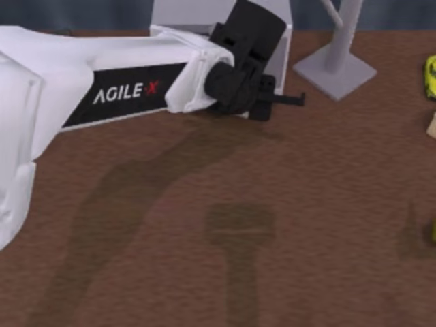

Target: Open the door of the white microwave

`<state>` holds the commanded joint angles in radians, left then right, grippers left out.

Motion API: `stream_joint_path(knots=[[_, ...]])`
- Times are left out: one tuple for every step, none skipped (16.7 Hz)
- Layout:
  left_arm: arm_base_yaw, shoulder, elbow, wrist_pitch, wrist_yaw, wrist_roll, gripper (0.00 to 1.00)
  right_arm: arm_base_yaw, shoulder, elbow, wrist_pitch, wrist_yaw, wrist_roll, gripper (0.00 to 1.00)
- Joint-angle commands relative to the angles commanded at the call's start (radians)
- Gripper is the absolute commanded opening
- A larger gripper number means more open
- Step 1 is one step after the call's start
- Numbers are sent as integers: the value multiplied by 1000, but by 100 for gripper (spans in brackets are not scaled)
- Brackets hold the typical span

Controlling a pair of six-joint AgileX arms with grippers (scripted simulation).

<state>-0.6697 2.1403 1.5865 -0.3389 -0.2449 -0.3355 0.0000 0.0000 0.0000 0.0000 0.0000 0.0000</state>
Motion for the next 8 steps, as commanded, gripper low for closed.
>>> stream_joint_path(knots=[[-9, 3, 3, 0, 7, -5, 0, 0, 0, 0, 0, 0, 0, 100], [-8, 2, -1, 1, 9, -3, 0, 0, 0, 0, 0, 0, 0, 100], [-6, -1, -10, 3, 13, 4, 0, 0, 0, 0, 0, 0, 0, 100], [-3, -8, -21, 8, 18, 14, 0, 0, 0, 0, 0, 0, 0, 100], [0, -19, -32, 17, 24, 25, 0, 0, 0, 0, 0, 0, 0, 100], [5, -31, -43, 28, 33, 36, 0, 0, 0, 0, 0, 0, 0, 100], [8, -40, -55, 37, 40, 47, 0, 0, 0, 0, 0, 0, 0, 100], [10, -45, -67, 42, 46, 57, 0, 0, 0, 0, 0, 0, 0, 100]])
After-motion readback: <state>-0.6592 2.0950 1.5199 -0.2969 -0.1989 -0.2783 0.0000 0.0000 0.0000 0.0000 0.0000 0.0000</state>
